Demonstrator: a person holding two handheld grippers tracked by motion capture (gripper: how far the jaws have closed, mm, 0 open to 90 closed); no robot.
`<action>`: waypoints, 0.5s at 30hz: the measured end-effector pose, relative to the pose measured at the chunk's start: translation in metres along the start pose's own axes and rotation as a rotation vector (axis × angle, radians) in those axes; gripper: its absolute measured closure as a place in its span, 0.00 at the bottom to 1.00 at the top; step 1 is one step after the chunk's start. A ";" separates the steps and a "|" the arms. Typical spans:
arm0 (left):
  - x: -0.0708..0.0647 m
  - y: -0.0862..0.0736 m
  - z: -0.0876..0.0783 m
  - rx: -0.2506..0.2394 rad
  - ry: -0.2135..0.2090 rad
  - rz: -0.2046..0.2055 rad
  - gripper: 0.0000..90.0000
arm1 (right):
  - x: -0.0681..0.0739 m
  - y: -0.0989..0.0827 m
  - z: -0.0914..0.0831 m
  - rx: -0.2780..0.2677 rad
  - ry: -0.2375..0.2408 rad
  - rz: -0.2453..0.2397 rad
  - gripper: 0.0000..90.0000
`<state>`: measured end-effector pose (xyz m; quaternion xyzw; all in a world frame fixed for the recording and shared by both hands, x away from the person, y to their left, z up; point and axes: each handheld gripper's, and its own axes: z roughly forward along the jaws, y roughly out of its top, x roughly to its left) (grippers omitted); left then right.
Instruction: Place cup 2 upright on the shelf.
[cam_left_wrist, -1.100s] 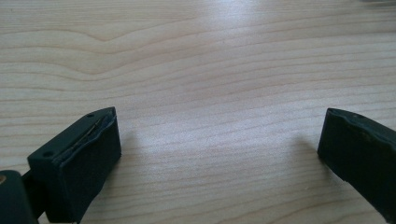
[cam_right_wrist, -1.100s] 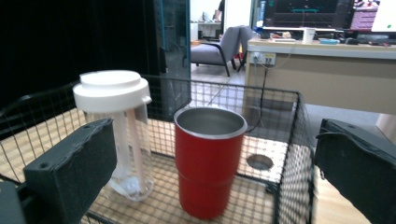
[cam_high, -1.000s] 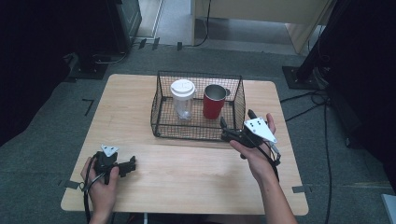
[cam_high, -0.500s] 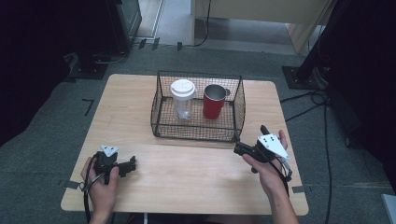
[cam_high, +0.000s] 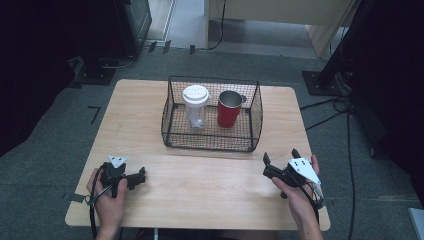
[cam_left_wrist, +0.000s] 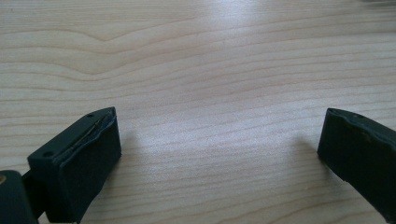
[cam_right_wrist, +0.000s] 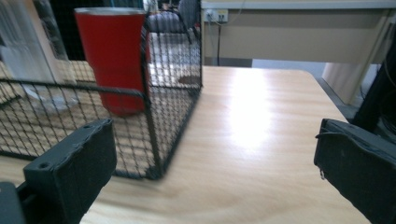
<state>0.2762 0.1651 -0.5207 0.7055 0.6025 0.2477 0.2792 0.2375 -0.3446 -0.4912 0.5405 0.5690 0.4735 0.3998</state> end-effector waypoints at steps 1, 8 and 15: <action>0.000 0.000 0.000 0.000 0.000 0.000 0.00 | -0.002 -0.002 -0.001 0.002 -0.007 0.002 0.00; 0.000 0.000 0.000 0.000 0.000 0.000 0.00 | -0.018 -0.017 -0.010 0.023 -0.049 0.007 0.00; 0.000 0.000 0.000 0.000 0.000 0.000 0.00 | -0.032 -0.031 -0.018 0.103 -0.112 0.016 0.00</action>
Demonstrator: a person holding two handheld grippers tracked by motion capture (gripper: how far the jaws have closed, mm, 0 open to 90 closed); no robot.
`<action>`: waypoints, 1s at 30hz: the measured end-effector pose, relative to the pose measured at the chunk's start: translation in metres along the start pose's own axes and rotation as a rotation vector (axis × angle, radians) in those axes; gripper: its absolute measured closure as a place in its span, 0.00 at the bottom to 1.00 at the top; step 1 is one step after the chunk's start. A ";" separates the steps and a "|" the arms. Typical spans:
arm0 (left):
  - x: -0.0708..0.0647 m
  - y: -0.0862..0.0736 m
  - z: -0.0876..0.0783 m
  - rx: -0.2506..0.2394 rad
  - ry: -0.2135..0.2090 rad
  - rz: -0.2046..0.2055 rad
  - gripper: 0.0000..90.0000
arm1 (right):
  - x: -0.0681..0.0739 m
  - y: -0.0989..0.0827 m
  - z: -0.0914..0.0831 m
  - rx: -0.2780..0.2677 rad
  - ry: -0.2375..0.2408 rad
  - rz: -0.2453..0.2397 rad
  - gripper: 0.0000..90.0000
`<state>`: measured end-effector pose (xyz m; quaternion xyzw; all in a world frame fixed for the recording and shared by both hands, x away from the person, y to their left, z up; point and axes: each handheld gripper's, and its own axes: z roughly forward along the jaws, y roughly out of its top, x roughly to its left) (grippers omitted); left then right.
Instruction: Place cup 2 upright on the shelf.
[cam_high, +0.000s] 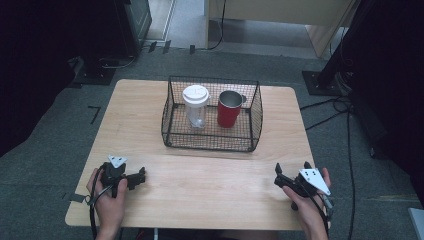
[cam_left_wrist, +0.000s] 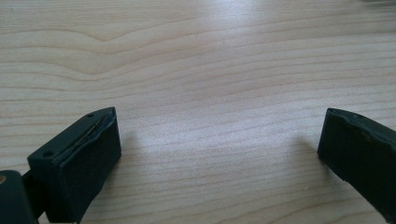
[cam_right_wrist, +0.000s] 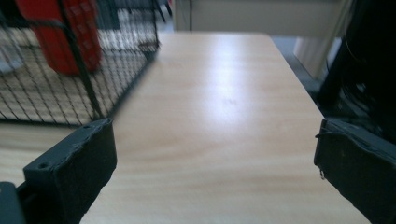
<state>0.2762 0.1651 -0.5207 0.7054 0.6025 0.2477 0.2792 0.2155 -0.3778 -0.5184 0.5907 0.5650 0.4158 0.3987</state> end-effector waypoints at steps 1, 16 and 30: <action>0.000 0.000 0.000 0.002 0.000 0.002 0.00 | -0.001 -0.002 0.000 0.017 -0.005 -0.003 0.00; 0.000 0.000 0.000 0.000 0.000 0.000 0.00 | 0.000 -0.007 -0.004 0.245 -0.018 -0.038 0.04; 0.000 0.000 0.000 0.000 0.000 0.000 0.00 | -0.004 -0.008 0.008 0.418 -0.004 -0.014 0.03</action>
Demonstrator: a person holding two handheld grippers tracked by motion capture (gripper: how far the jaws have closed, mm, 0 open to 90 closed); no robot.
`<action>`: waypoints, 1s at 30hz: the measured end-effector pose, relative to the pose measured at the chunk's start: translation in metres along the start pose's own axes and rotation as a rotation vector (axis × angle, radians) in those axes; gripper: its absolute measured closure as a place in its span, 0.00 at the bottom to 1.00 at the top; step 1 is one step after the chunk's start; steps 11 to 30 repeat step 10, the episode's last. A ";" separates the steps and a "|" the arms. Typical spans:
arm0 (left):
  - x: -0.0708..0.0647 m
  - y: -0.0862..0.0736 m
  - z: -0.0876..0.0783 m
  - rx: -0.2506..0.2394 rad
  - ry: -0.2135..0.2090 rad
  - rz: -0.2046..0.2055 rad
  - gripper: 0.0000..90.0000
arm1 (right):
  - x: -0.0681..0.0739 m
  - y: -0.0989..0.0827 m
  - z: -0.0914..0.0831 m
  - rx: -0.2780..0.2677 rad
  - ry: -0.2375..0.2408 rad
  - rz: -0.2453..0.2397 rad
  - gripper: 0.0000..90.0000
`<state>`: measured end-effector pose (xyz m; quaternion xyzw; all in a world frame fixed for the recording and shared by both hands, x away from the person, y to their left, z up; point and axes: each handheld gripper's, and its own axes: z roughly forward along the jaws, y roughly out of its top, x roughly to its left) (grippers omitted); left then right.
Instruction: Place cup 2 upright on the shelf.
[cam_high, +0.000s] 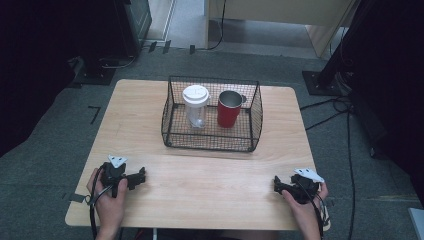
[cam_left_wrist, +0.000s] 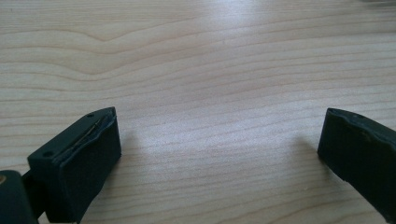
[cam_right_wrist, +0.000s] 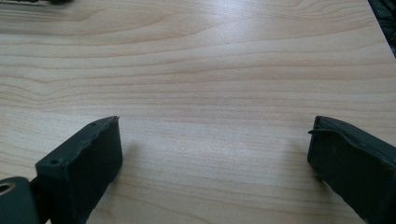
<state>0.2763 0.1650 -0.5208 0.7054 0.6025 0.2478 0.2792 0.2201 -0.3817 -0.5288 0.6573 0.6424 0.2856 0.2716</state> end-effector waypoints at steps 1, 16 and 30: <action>0.000 0.000 0.000 0.000 0.000 0.000 0.00 | 0.000 0.000 0.000 0.000 0.000 -0.001 0.02; 0.000 0.000 0.000 0.000 0.002 -0.002 0.00 | 0.000 0.001 0.001 0.004 -0.002 0.002 0.02; 0.000 0.000 0.000 0.000 0.002 -0.002 0.00 | 0.000 0.001 0.001 0.004 -0.002 0.002 0.02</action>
